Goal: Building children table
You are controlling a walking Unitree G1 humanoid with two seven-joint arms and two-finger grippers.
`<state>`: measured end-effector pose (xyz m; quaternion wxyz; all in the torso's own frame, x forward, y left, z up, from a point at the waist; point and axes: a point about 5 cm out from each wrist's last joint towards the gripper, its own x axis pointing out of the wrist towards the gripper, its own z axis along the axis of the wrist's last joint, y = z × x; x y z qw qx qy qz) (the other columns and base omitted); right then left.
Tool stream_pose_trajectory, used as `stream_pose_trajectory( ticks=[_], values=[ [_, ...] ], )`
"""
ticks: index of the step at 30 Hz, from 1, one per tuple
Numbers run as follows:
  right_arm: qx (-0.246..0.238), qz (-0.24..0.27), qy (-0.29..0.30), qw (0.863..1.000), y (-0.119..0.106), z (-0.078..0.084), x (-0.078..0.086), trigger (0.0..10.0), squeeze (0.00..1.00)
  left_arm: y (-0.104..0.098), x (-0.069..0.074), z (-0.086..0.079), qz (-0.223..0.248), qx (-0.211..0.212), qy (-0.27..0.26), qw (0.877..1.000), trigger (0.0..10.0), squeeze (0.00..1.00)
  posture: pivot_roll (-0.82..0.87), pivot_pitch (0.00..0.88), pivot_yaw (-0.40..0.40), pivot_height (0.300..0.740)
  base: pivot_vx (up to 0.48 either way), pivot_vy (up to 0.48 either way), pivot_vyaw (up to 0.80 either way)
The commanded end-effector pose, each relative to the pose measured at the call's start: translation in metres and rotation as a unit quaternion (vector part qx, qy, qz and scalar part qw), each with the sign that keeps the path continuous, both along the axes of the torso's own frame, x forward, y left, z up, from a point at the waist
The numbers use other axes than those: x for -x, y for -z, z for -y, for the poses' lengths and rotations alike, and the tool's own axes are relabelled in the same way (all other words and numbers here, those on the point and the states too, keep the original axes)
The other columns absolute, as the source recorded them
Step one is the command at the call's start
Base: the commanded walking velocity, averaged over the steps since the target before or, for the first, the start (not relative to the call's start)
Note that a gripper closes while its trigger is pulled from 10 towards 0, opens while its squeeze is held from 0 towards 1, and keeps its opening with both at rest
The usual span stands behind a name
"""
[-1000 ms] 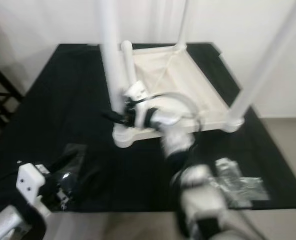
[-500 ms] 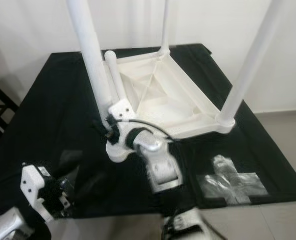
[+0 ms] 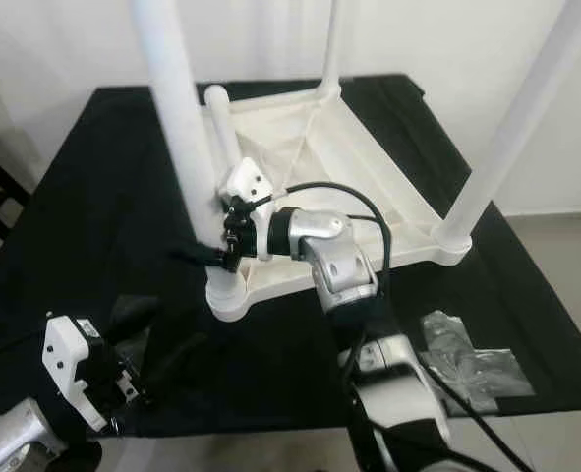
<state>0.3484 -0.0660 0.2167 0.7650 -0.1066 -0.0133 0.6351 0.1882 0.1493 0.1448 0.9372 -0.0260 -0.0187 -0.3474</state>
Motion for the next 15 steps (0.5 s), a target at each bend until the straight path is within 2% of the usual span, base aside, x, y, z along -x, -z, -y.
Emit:
stream_pose_trajectory(
  ticks=[1, 2, 3, 4, 11, 15],
  values=[
    [0.001, 0.001, -0.017, 1.000, 0.000, -0.005, 0.000, 10.0, 0.00, 0.004, 0.002, 0.000, -0.015, -0.002, 0.002, 1.000, 10.0, 0.00, 0.04, 0.111, 0.021, 0.740, 0.000, 0.000, 0.00],
    [-0.003, -0.007, -0.015, 1.000, 0.001, -0.004, -0.004, 0.6, 0.00, 0.004, 0.003, -0.001, -0.013, -0.004, 0.000, 1.000, 10.0, 0.00, 0.06, 0.120, 0.024, 0.740, 0.000, 0.000, 0.00],
    [-0.003, -0.007, -0.015, 1.000, 0.001, -0.004, -0.004, 0.6, 0.00, 0.004, 0.003, -0.001, -0.013, -0.004, 0.000, 1.000, 10.0, 0.00, 0.06, 0.120, 0.024, 0.740, 0.000, 0.000, 0.00],
    [-0.007, -0.016, -0.018, 1.000, 0.002, -0.004, -0.007, 0.0, 0.00, 0.003, 0.004, -0.001, -0.012, -0.005, -0.001, 1.000, 10.0, 0.00, 0.05, 0.124, 0.028, 0.740, 0.000, 0.000, 0.00],
    [-0.011, -0.023, -0.029, 0.999, 0.004, -0.001, -0.014, 0.0, 0.00, 0.002, 0.006, -0.004, -0.012, -0.006, -0.004, 1.000, 10.0, 0.00, 0.05, 0.132, 0.035, 0.740, 0.000, 0.000, 0.00],
    [-0.015, -0.008, 0.012, 1.000, 0.006, 0.004, -0.018, 0.0, 0.00, 0.001, 0.006, -0.005, -0.012, -0.007, -0.006, 1.000, 10.0, 0.00, 0.04, 0.138, 0.039, 0.740, 0.000, 0.000, 0.00]
  ],
)
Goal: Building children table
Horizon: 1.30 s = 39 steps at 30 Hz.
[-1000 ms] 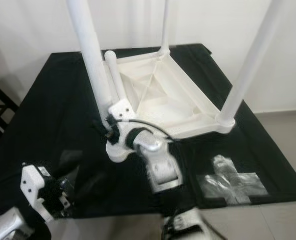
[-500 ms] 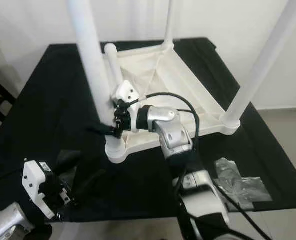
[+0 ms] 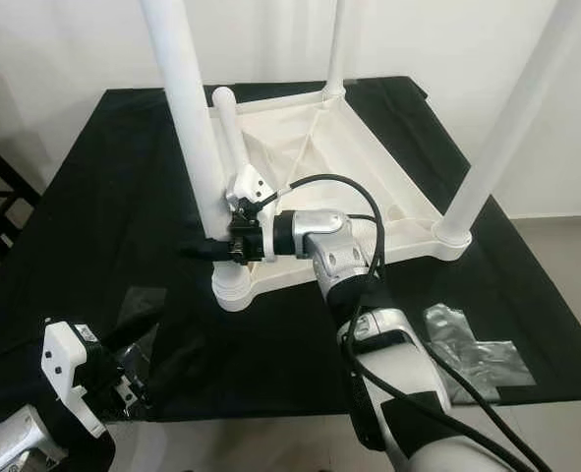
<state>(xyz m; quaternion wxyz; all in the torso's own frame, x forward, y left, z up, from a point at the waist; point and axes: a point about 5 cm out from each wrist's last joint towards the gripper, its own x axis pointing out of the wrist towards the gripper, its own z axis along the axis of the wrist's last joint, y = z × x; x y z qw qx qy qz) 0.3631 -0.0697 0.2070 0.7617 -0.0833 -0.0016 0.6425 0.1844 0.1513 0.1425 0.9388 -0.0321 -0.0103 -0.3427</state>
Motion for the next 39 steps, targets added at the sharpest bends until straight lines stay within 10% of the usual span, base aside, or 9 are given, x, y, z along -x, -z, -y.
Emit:
stream_pose_trajectory(
  ticks=[1, 16, 19, 20, 22, 29, 31, 32, 39],
  values=[
    [-0.004, 0.016, 0.019, 1.000, -0.004, 0.000, -0.003, 0.0, 0.00, -0.001, 0.002, -0.003, -0.002, -0.009, -0.001, 1.000, 10.0, 0.00, 0.04, 0.138, 0.039, 0.740, 0.000, 0.000, 0.00],
    [-0.031, -0.001, 0.381, 0.924, 0.042, -0.020, 0.046, 0.0, 0.00, -0.003, -0.006, -0.006, 0.005, -0.006, -0.007, 1.000, 10.0, 0.00, -0.02, 0.144, 0.042, 0.740, 0.000, 0.000, 0.00],
    [-0.017, 0.004, 0.388, 0.922, 0.040, -0.017, 0.039, 2.4, 0.00, -0.002, -0.007, -0.005, 0.004, -0.005, -0.003, 1.000, 10.0, 0.00, -0.03, 0.131, 0.035, 0.740, 0.000, 0.000, 0.00],
    [-0.013, 0.005, 0.394, 0.919, 0.039, -0.016, 0.037, 10.0, 0.00, -0.002, -0.008, -0.004, 0.004, -0.005, -0.003, 1.000, 10.0, 0.00, -0.03, 0.127, 0.035, 0.740, 0.000, 0.000, 0.00],
    [-0.025, -0.007, 0.367, 0.930, 0.031, -0.018, 0.036, 10.0, 1.00, -0.002, -0.009, -0.004, 0.006, -0.005, -0.007, 1.000, 10.0, 0.00, -0.02, 0.119, 0.035, 0.740, 0.000, 0.000, 0.00],
    [-0.046, 0.009, 0.139, 0.989, 0.002, -0.027, 0.041, 10.0, 1.00, 0.000, -0.010, -0.001, 0.006, -0.002, -0.010, 1.000, 10.0, 0.00, -0.03, 0.104, 0.029, 0.740, 0.000, 0.000, 0.00],
    [-0.024, 0.018, 0.048, 0.998, -0.005, -0.022, 0.034, 10.0, 0.79, 0.001, -0.010, 0.000, 0.005, -0.001, -0.008, 1.000, 10.0, 0.00, -0.02, 0.096, 0.028, 0.740, 0.000, 0.000, 0.00],
    [-0.009, 0.035, 0.022, 0.999, -0.008, -0.019, 0.029, 10.0, 0.00, 0.001, -0.010, 0.000, 0.004, -0.001, -0.008, 1.000, 10.0, 0.00, -0.02, 0.094, 0.027, 0.740, 0.000, 0.000, 0.00],
    [-0.012, 0.012, -0.026, 1.000, -0.023, -0.012, 0.006, 10.0, 0.00, 0.003, -0.009, 0.001, 0.003, -0.002, -0.008, 1.000, 10.0, 0.00, 0.00, 0.086, 0.024, 0.740, 0.000, 0.000, 0.00]
  ],
)
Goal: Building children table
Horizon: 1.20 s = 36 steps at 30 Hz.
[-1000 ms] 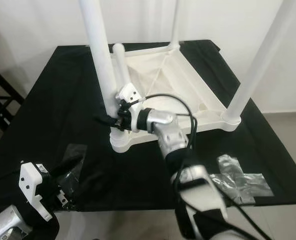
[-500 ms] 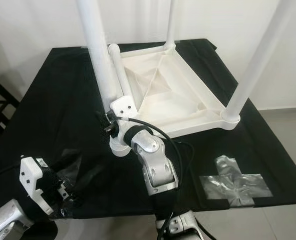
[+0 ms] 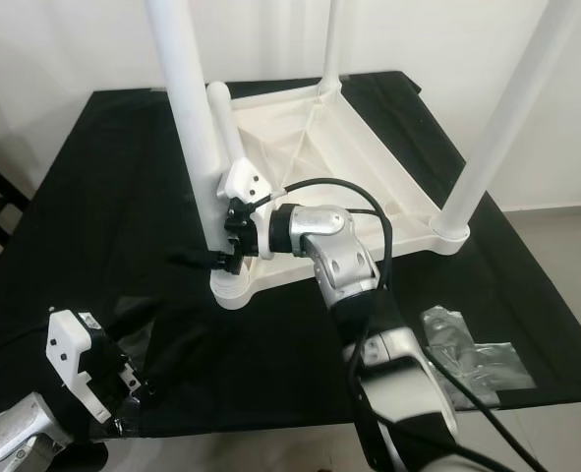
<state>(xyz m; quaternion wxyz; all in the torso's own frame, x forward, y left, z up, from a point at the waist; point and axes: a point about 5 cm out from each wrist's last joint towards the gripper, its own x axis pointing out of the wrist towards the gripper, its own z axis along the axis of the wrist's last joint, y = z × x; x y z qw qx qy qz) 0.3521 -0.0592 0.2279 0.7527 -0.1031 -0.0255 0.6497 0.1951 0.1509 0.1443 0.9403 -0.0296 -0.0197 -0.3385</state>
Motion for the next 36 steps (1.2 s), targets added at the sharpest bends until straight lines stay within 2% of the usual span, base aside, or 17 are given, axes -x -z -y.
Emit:
stream_pose_trajectory(
  ticks=[1, 5, 6, 14, 16, 19, 21, 22, 23, 24, 25, 26, 27, 30, 34, 35, 36],
  values=[
    [-0.012, -0.019, -0.014, 1.000, -0.002, -0.001, -0.005, 10.0, 0.00, 0.005, 0.002, 0.001, -0.007, -0.003, -0.003, 1.000, 10.0, 0.00, 0.00, 0.086, 0.024, 0.740, 0.000, 0.000, 0.00],
    [-0.001, -0.031, -0.012, 0.999, -0.001, 0.001, -0.010, 10.0, 0.00, 0.005, 0.003, 0.001, -0.008, -0.003, -0.003, 1.000, 10.0, 0.00, 0.00, 0.085, 0.022, 0.740, 0.000, 0.000, 0.00],
    [0.003, -0.034, -0.014, 0.999, 0.001, 0.003, -0.012, 0.0, 0.00, 0.005, 0.003, 0.002, -0.008, -0.003, -0.003, 1.000, 10.0, 0.00, 0.00, 0.089, 0.022, 0.740, 0.000, 0.000, 0.00],
    [-0.011, -0.021, 0.019, 1.000, 0.006, 0.019, -0.014, 0.0, 0.00, 0.003, 0.003, 0.002, -0.006, -0.002, -0.003, 1.000, 10.0, 0.00, -0.01, 0.103, 0.027, 0.740, 0.000, 0.000, 0.00],
    [-0.017, -0.027, 0.052, 0.998, 0.012, 0.023, -0.011, 0.0, 0.00, 0.002, 0.003, 0.002, -0.006, -0.001, -0.003, 1.000, 10.0, 0.00, -0.01, 0.110, 0.029, 0.740, 0.000, 0.000, 0.00],
    [-0.015, -0.028, 0.071, 0.997, 0.021, 0.023, -0.004, 0.0, 0.00, 0.002, 0.004, 0.001, -0.005, -0.001, -0.003, 1.000, 10.0, 0.00, -0.01, 0.116, 0.028, 0.740, 0.000, 0.000, 0.00],
    [-0.010, -0.034, 0.135, 0.990, 0.036, 0.014, 0.007, 0.0, 0.00, 0.002, 0.004, 0.000, -0.005, -0.001, -0.003, 1.000, 10.0, 0.00, -0.01, 0.122, 0.021, 0.740, 0.000, 0.000, 0.00],
    [-0.010, -0.034, 0.135, 0.990, 0.036, 0.014, 0.007, 0.0, 0.00, 0.002, 0.004, 0.000, -0.005, -0.001, -0.003, 1.000, 10.0, 0.00, -0.01, 0.122, 0.021, 0.740, 0.000, 0.000, 0.00],
    [-0.051, -0.041, 0.307, 0.949, 0.043, 0.005, 0.009, 0.0, 0.00, 0.001, 0.005, -0.002, -0.005, -0.002, -0.003, 1.000, 10.0, 0.00, -0.03, 0.135, 0.025, 0.740, 0.000, 0.000, 0.00],
    [-0.055, -0.060, 0.362, 0.929, 0.055, -0.007, 0.030, 0.0, 0.00, 0.000, 0.004, -0.003, -0.005, -0.002, -0.004, 1.000, 10.0, 0.00, -0.03, 0.142, 0.039, 0.740, 0.000, 0.000, 0.00],
    [-0.059, -0.073, 0.391, 0.916, 0.061, -0.014, 0.045, 0.0, 0.00, 0.000, 0.004, -0.004, -0.004, -0.002, -0.004, 1.000, 10.0, 0.00, -0.03, 0.142, 0.039, 0.740, 0.000, 0.000, 0.00],
    [-0.059, -0.073, 0.391, 0.916, 0.061, -0.014, 0.045, 0.0, 0.00, 0.000, 0.004, -0.004, -0.004, -0.002, -0.004, 1.000, 10.0, 0.00, -0.03, 0.142, 0.039, 0.740, 0.000, 0.000, 0.00],
    [-0.060, -0.080, 0.393, 0.914, 0.063, -0.018, 0.055, 0.0, 0.00, -0.001, 0.004, -0.005, -0.004, -0.002, -0.005, 1.000, 10.0, 0.00, -0.03, 0.142, 0.039, 0.740, 0.000, 0.000, 0.00],
    [-0.050, -0.048, 0.382, 0.921, 0.054, -0.010, 0.043, 0.0, 0.00, 0.001, 0.002, -0.006, -0.006, -0.003, -0.004, 1.000, 10.0, 0.00, -0.04, 0.129, 0.040, 0.740, 0.000, 0.000, 0.00],
    [-0.044, -0.049, 0.377, 0.924, 0.053, -0.011, 0.042, 0.0, 0.00, 0.001, 0.001, -0.005, -0.007, -0.002, 0.000, 1.000, 10.0, 0.00, -0.04, 0.121, 0.039, 0.740, 0.000, 0.000, 0.00],
    [-0.031, -0.052, 0.368, 0.928, 0.054, -0.014, 0.042, 7.8, 0.00, 0.001, 0.001, -0.005, -0.006, -0.003, -0.003, 1.000, 10.0, 0.00, -0.03, 0.120, 0.037, 0.740, 0.000, 0.000, 0.00],
    [-0.021, -0.055, 0.365, 0.929, 0.055, -0.016, 0.043, 7.8, 0.00, 0.001, 0.000, -0.005, -0.005, -0.003, -0.005, 1.000, 10.0, 0.00, -0.03, 0.120, 0.037, 0.740, 0.000, 0.000, 0.00]
  ],
)
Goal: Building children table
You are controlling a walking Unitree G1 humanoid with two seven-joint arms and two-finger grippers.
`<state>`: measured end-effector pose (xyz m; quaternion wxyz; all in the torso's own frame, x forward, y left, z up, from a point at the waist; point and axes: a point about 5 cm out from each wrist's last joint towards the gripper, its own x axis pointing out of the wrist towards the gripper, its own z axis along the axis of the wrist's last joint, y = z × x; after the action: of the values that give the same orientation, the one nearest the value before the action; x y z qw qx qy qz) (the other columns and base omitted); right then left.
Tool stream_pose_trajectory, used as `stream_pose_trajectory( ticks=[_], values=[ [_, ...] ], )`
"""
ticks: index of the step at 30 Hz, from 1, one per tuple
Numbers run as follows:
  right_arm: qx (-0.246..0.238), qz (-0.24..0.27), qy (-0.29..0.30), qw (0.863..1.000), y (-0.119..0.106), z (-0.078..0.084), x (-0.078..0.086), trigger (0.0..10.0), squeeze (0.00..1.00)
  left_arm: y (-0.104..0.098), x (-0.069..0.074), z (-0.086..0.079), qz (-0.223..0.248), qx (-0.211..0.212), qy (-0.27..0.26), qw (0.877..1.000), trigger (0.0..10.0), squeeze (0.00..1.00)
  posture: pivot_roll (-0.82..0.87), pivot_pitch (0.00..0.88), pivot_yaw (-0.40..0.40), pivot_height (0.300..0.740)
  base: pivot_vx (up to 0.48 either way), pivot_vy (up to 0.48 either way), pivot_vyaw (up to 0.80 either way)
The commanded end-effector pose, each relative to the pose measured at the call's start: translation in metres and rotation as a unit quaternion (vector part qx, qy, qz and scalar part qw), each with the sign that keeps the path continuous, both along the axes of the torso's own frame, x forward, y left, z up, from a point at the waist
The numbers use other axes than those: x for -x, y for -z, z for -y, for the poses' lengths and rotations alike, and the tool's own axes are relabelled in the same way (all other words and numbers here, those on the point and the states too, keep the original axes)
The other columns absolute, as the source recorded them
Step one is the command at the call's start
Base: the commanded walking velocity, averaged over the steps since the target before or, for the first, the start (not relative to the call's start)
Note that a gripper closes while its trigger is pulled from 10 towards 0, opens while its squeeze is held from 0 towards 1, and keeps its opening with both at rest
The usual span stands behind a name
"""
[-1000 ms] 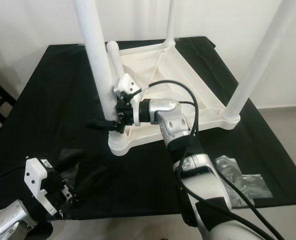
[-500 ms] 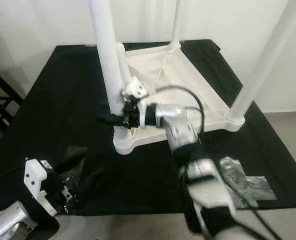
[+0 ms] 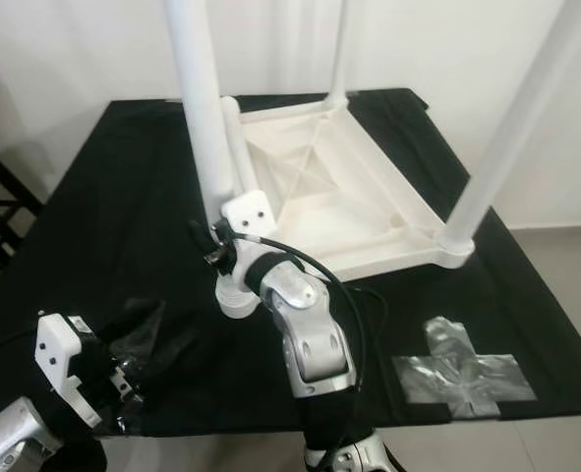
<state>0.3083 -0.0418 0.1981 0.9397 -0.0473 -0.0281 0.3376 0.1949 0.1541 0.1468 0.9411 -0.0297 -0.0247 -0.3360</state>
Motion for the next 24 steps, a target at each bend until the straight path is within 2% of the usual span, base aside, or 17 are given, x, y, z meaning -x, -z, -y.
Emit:
stream_pose_trajectory(
  ticks=[1, 2, 3, 4, 5, 8, 10, 11, 12, 13, 15, 17, 21, 24],
  values=[
    [0.021, -0.072, -0.020, 0.997, 0.021, -0.002, -0.002, 10.0, 0.47, 0.003, 0.000, -0.002, -0.008, -0.006, -0.006, 1.000, 10.0, 0.00, -0.03, 0.115, 0.036, 0.740, 0.000, 0.000, 0.00],
    [0.014, -0.077, -0.031, 0.996, 0.018, -0.005, 0.000, 10.0, 0.47, 0.003, 0.000, -0.002, -0.007, -0.006, -0.008, 1.000, 10.0, 0.00, -0.03, 0.115, 0.036, 0.740, 0.000, 0.000, 0.00],
    [0.010, -0.073, -0.077, 0.994, 0.012, -0.009, 0.001, 10.0, 1.00, 0.003, 0.000, -0.002, -0.006, -0.006, -0.009, 1.000, 10.0, 0.00, -0.03, 0.114, 0.031, 0.740, 0.000, 0.000, 0.00],
    [0.009, -0.070, -0.110, 0.991, 0.008, -0.011, 0.002, 10.0, 1.00, 0.003, -0.001, -0.001, -0.006, -0.005, -0.009, 1.000, 10.0, 0.00, -0.03, 0.114, 0.031, 0.740, 0.000, 0.000, 0.00],
    [0.009, -0.070, -0.110, 0.991, 0.008, -0.011, 0.002, 10.0, 1.00, 0.003, -0.001, -0.001, -0.006, -0.005, -0.009, 1.000, 10.0, 0.00, -0.03, 0.114, 0.031, 0.740, 0.000, 0.000, 0.00],
    [0.004, -0.020, -0.196, 0.980, -0.012, -0.004, -0.017, 10.0, 1.00, 0.003, -0.001, 0.000, -0.006, -0.004, -0.007, 1.000, 10.0, 0.00, -0.03, 0.106, 0.026, 0.740, 0.000, 0.000, 0.00],
    [0.004, -0.020, -0.196, 0.980, -0.012, -0.004, -0.017, 10.0, 1.00, 0.003, -0.001, 0.000, -0.006, -0.004, -0.007, 1.000, 10.0, 0.00, -0.03, 0.106, 0.026, 0.740, 0.000, 0.000, 0.00],
    [0.003, -0.013, -0.216, 0.976, -0.015, -0.001, -0.021, 10.0, 1.00, 0.004, -0.001, 0.000, -0.007, -0.003, -0.006, 1.000, 10.0, 0.00, -0.03, 0.106, 0.026, 0.740, 0.000, 0.000, 0.00],
    [0.013, -0.022, -0.243, 0.970, -0.015, 0.005, -0.033, 10.0, 0.00, 0.004, -0.001, 0.001, -0.007, -0.002, -0.006, 1.000, 10.0, 0.00, -0.01, 0.103, 0.021, 0.740, 0.000, 0.000, 0.00],
    [0.013, -0.022, -0.243, 0.970, -0.015, 0.005, -0.033, 10.0, 0.00, 0.004, -0.001, 0.001, -0.007, -0.002, -0.006, 1.000, 10.0, 0.00, -0.01, 0.103, 0.021, 0.740, 0.000, 0.000, 0.00],
    [0.020, -0.038, -0.270, 0.962, -0.017, 0.014, -0.049, 10.0, 0.00, 0.004, -0.001, 0.002, -0.007, -0.002, -0.006, 1.000, 10.0, 0.00, 0.00, 0.102, 0.018, 0.740, 0.000, 0.000, 0.00],
    [0.020, -0.045, -0.277, 0.960, -0.018, 0.017, -0.053, 10.0, 0.00, 0.004, -0.001, 0.002, -0.007, -0.002, -0.007, 1.000, 10.0, 0.00, 0.00, 0.102, 0.018, 0.740, 0.000, 0.000, 0.00],
    [0.044, -0.078, -0.315, 0.945, -0.011, 0.023, -0.057, 10.0, 0.00, 0.004, 0.000, 0.002, -0.007, -0.001, -0.009, 1.000, 10.0, 0.00, 0.01, 0.105, 0.018, 0.740, 0.000, 0.000, 0.00],
    [0.038, -0.083, -0.299, 0.950, -0.011, 0.023, -0.062, 10.0, 0.00, 0.004, 0.001, 0.002, -0.007, -0.001, -0.010, 1.000, 10.0, 0.00, 0.01, 0.108, 0.020, 0.740, 0.000, 0.000, 0.00]
  ],
)
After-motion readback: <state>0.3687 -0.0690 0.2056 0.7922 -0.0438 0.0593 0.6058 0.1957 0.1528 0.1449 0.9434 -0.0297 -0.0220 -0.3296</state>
